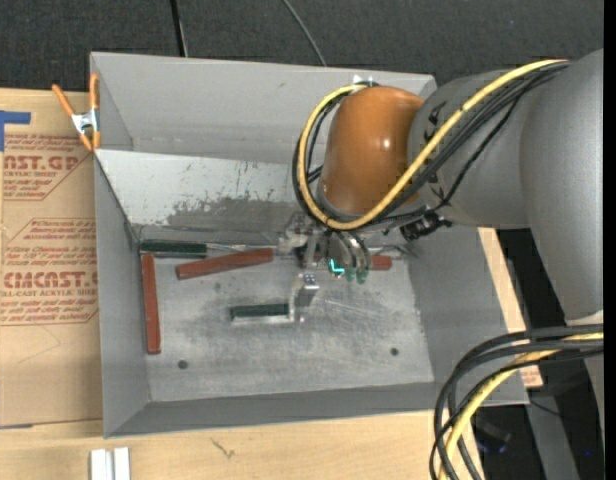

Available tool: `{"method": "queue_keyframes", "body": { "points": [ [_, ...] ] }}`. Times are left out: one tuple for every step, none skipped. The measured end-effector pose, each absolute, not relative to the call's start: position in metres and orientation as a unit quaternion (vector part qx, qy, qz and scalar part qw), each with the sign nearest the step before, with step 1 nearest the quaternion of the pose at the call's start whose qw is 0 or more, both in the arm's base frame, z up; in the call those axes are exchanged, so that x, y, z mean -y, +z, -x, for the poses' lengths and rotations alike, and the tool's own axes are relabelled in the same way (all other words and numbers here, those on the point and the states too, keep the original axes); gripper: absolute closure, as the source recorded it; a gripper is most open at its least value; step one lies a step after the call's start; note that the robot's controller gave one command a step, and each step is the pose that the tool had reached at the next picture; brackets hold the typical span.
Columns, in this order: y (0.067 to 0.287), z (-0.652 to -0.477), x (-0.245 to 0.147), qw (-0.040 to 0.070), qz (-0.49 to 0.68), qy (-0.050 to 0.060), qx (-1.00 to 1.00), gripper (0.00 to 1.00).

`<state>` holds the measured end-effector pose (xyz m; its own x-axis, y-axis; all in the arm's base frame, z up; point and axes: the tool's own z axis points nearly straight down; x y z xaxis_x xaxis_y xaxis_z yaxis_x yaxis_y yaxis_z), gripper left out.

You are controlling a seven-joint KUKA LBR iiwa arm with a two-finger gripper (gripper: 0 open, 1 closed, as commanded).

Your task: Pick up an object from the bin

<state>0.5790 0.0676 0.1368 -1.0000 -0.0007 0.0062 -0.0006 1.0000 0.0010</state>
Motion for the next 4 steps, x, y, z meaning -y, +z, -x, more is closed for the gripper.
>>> {"method": "queue_keyframes", "body": {
  "points": [
    [0.141, -0.581, -0.067, 0.000, 0.000, -0.001, 1.000, 0.00],
    [0.076, -0.561, -0.094, -0.005, -0.131, -0.001, 0.991, 1.00],
    [0.076, -0.561, -0.094, -0.005, -0.131, -0.001, 0.991, 1.00],
    [0.219, -0.538, -0.091, -0.002, -0.173, 0.000, 0.985, 1.00]
  ]
}}
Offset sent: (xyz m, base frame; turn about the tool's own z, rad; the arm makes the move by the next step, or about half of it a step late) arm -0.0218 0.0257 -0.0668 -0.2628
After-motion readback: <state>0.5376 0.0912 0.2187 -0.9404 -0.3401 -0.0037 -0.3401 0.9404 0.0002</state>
